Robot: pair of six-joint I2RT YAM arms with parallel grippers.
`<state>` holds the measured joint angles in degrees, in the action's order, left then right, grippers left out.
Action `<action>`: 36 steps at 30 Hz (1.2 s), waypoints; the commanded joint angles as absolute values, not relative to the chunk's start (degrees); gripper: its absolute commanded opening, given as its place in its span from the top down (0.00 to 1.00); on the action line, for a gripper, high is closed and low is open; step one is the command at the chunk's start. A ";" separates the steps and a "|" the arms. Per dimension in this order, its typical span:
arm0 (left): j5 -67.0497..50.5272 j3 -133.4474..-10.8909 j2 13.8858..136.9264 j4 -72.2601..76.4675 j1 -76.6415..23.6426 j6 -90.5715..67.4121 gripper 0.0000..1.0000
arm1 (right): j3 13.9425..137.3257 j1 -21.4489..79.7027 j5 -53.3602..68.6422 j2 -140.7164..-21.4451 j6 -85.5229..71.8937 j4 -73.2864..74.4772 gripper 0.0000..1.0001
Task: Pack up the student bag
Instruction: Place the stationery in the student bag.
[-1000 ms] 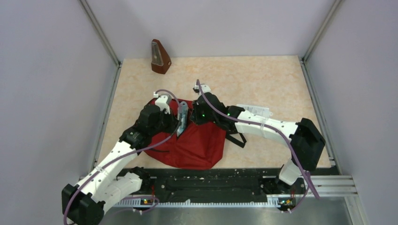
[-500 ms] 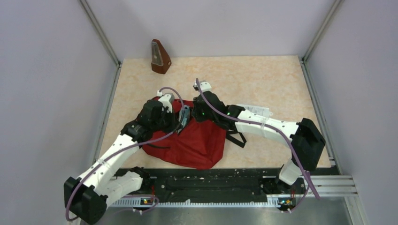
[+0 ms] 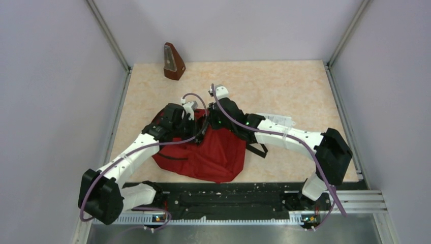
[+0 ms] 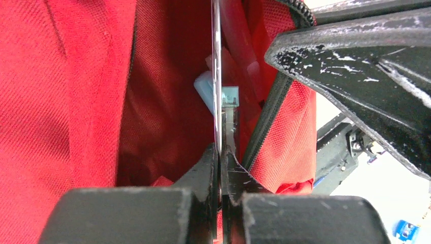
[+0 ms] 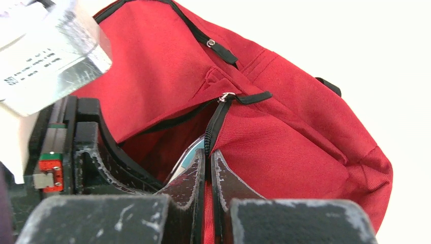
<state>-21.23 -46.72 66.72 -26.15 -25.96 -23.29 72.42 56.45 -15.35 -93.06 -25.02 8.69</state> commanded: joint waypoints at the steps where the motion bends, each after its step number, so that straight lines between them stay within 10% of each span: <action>1: -27.41 -43.78 67.94 -20.06 -26.38 -25.95 1.00 | 72.62 55.33 -17.49 -91.59 -24.78 0.43 1.00; 15: -24.34 -33.51 65.27 2.38 -27.88 -36.55 0.98 | 69.45 55.31 -17.76 -92.38 -27.20 -3.16 1.00; 27: -6.29 -36.97 51.36 -14.23 -27.90 -29.60 0.38 | 69.11 55.28 -18.90 -90.83 -26.47 -0.52 1.00; 36: 5.37 -39.39 38.58 -22.77 -27.86 -27.20 0.22 | 71.07 55.01 -19.45 -86.91 -23.42 8.96 0.38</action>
